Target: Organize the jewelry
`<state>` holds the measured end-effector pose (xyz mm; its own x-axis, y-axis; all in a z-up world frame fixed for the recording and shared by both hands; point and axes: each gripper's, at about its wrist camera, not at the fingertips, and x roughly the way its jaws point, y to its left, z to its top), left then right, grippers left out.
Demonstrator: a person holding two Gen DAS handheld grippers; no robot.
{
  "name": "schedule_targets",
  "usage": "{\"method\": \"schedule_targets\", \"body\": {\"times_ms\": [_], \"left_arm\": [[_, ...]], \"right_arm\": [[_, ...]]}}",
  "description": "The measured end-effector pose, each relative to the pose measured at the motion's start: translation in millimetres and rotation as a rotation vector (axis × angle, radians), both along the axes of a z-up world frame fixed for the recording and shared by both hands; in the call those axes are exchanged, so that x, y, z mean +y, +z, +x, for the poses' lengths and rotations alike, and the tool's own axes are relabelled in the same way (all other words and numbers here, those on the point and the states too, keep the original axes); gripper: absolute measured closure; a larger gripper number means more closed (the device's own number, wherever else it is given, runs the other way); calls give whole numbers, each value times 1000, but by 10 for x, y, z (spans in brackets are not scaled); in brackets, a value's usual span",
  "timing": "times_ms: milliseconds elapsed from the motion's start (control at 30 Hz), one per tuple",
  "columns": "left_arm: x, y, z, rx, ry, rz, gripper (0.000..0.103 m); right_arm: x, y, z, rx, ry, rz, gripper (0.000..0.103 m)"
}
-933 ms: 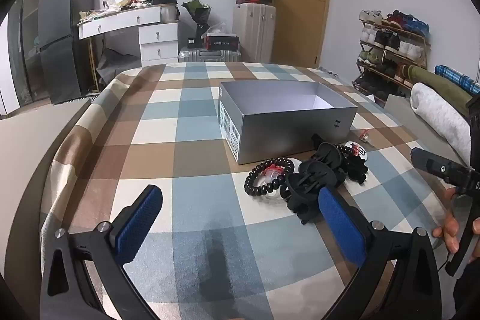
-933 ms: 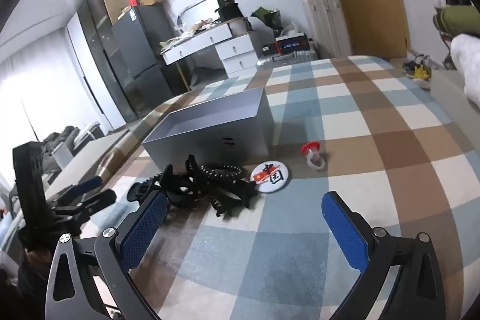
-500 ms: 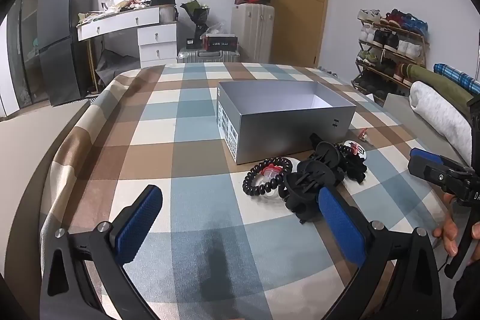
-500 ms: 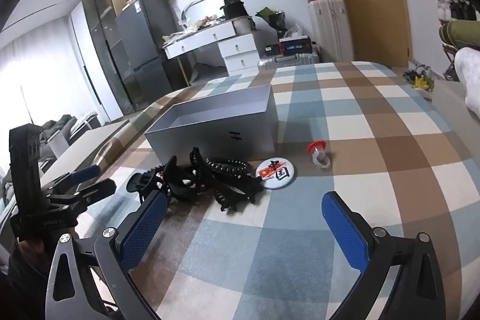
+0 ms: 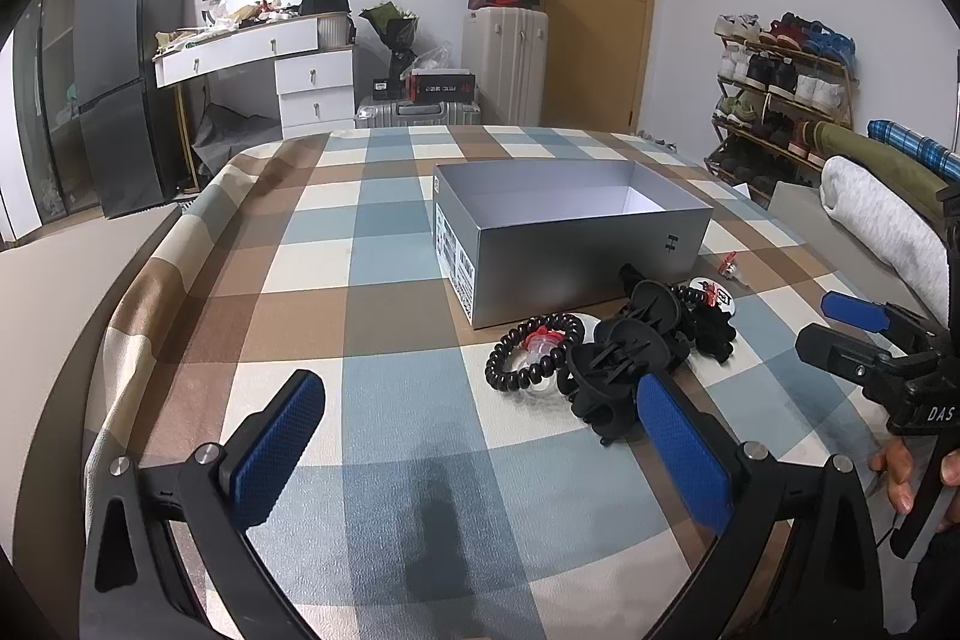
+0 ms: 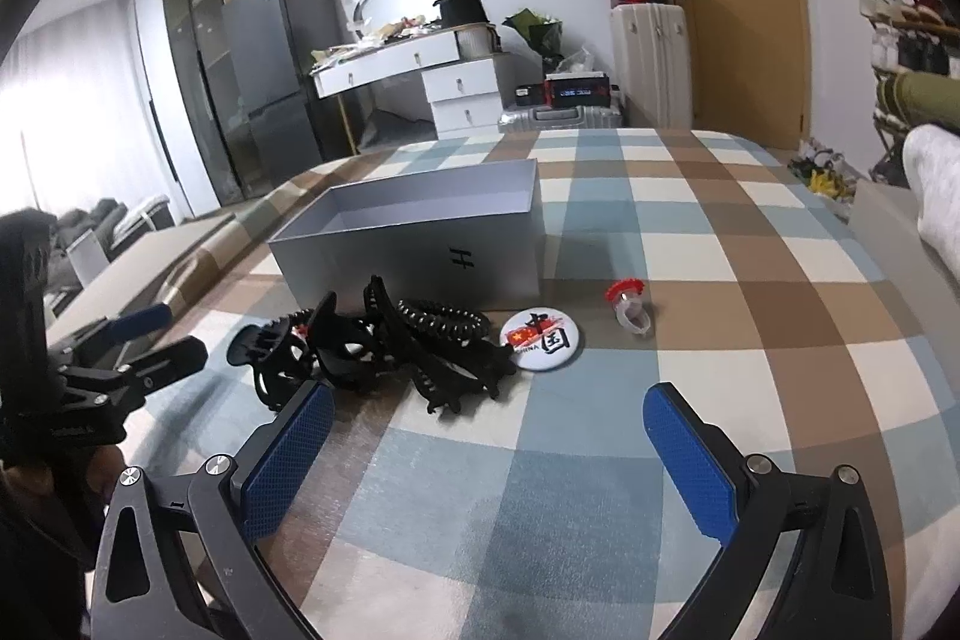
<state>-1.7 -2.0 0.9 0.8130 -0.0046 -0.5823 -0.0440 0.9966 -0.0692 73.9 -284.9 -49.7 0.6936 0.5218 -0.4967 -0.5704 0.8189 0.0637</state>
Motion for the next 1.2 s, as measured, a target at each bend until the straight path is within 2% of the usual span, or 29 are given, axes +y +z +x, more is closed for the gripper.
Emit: {"method": "schedule_targets", "body": {"times_ms": [467,1200], "left_arm": [[-50,1,-1,-2,-1,29,1],[-50,-3,-8,-2,-2,23,1]], "right_arm": [[40,-14,-34,-14,-2,-31,0],[22,-17,-30,-5,-5,-19,0]]}}
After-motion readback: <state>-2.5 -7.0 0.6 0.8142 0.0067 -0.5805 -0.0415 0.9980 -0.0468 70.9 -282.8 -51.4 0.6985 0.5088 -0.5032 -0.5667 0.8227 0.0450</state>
